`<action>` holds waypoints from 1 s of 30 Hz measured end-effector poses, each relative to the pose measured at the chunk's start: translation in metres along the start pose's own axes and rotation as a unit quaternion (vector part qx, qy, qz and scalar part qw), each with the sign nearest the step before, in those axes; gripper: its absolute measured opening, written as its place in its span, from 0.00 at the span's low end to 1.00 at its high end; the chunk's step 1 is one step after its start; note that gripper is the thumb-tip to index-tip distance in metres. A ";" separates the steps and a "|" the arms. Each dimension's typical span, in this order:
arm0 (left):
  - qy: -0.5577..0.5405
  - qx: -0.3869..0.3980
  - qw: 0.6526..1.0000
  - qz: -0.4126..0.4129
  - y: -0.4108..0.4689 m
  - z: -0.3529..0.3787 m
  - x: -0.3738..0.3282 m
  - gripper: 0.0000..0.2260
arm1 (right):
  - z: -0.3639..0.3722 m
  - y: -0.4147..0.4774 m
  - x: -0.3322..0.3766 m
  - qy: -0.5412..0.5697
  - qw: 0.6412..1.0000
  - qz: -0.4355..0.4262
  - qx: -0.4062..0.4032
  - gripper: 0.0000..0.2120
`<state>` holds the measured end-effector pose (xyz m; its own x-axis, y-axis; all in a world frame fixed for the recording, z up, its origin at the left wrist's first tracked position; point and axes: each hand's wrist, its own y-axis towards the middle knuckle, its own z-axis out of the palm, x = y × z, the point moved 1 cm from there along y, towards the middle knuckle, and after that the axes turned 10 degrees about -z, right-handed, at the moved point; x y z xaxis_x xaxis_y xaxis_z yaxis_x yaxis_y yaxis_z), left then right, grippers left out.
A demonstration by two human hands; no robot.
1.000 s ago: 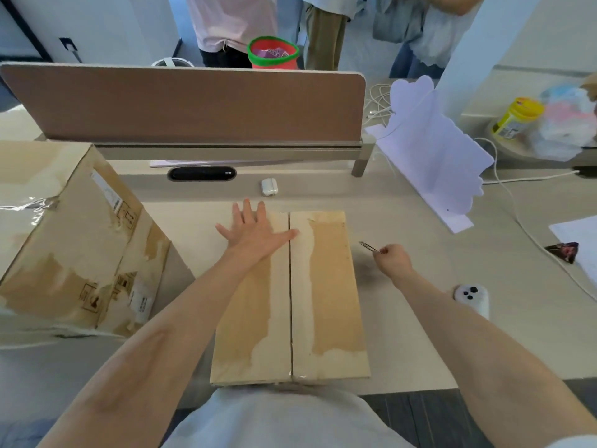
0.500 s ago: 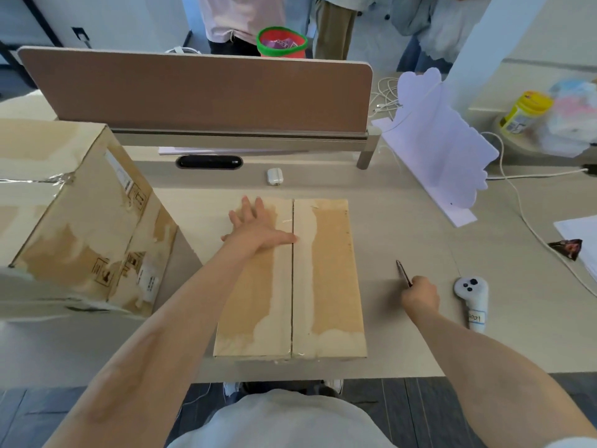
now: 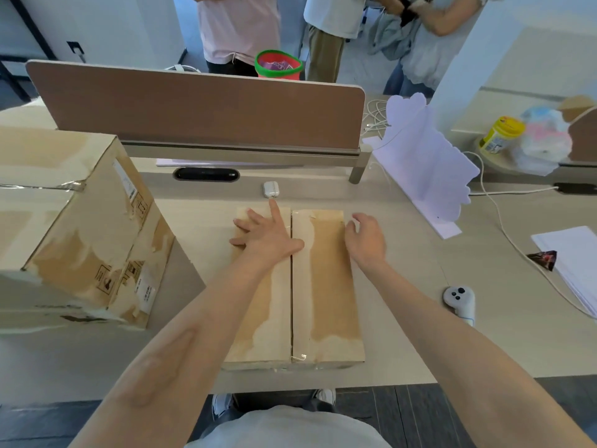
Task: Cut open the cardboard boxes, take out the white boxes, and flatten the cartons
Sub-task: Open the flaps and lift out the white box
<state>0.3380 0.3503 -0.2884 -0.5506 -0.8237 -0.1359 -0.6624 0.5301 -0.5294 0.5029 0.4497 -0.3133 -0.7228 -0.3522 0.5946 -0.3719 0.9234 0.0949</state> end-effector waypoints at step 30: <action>0.123 -0.099 0.963 0.217 0.026 -0.001 0.053 0.24 | -0.082 0.021 0.049 0.076 0.947 0.108 0.292 0.06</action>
<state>0.2912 0.3209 -0.3090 -0.8855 -0.4551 -0.0934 -0.4121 0.8622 -0.2946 0.5077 0.4642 -0.2168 -0.7430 -0.0966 0.6623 -0.5152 0.7142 -0.4738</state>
